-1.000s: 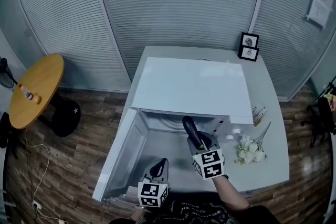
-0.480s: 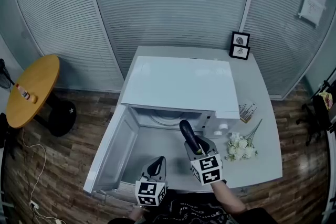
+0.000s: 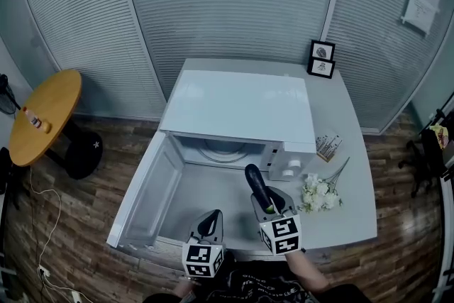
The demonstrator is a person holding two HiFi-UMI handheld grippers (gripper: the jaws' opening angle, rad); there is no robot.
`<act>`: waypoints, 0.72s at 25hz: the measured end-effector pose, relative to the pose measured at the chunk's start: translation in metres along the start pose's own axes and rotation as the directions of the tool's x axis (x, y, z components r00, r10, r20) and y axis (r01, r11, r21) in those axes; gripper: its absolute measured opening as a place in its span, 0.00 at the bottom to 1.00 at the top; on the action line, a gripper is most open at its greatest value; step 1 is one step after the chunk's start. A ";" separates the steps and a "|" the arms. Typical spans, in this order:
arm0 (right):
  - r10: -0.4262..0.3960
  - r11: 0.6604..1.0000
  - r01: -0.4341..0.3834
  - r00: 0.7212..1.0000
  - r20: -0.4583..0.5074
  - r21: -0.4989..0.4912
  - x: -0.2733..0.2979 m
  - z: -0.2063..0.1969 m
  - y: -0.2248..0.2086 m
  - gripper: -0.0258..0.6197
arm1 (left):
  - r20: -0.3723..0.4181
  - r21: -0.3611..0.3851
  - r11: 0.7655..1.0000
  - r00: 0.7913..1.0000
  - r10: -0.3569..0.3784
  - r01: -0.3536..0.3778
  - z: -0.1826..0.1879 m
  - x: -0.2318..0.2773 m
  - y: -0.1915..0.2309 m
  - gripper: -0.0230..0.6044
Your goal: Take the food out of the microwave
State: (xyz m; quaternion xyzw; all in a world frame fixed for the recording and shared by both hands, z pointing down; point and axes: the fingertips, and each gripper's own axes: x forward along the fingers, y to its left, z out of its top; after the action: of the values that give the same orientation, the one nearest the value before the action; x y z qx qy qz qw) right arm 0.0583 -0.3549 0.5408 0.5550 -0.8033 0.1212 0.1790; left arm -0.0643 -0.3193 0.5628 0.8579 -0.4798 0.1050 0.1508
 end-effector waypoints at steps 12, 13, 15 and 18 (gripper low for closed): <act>-0.016 1.000 0.016 1.000 0.020 0.011 -0.037 -0.022 -0.004 0.29 | 0.020 -0.008 0.999 0.998 0.053 -0.053 -0.005 -0.015 -0.014 0.05; -0.015 1.000 0.015 1.000 0.025 0.012 -0.040 -0.023 -0.004 0.29 | 0.022 -0.010 0.998 0.998 0.055 -0.054 -0.006 -0.016 -0.015 0.05; -0.016 1.000 0.016 0.999 0.030 0.012 -0.046 -0.027 -0.005 0.29 | 0.025 -0.011 0.998 0.998 0.055 -0.055 -0.007 -0.018 -0.019 0.05; -0.024 1.000 0.023 0.999 0.027 0.017 -0.055 -0.035 -0.007 0.29 | 0.025 -0.011 0.999 0.998 0.053 -0.053 -0.010 -0.021 -0.027 0.05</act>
State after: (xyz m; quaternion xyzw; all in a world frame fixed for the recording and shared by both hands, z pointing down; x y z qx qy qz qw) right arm 0.0877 -0.2968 0.5495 0.5674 -0.7981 0.1182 0.1649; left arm -0.0526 -0.2860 0.5609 0.8454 -0.5046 0.0956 0.1465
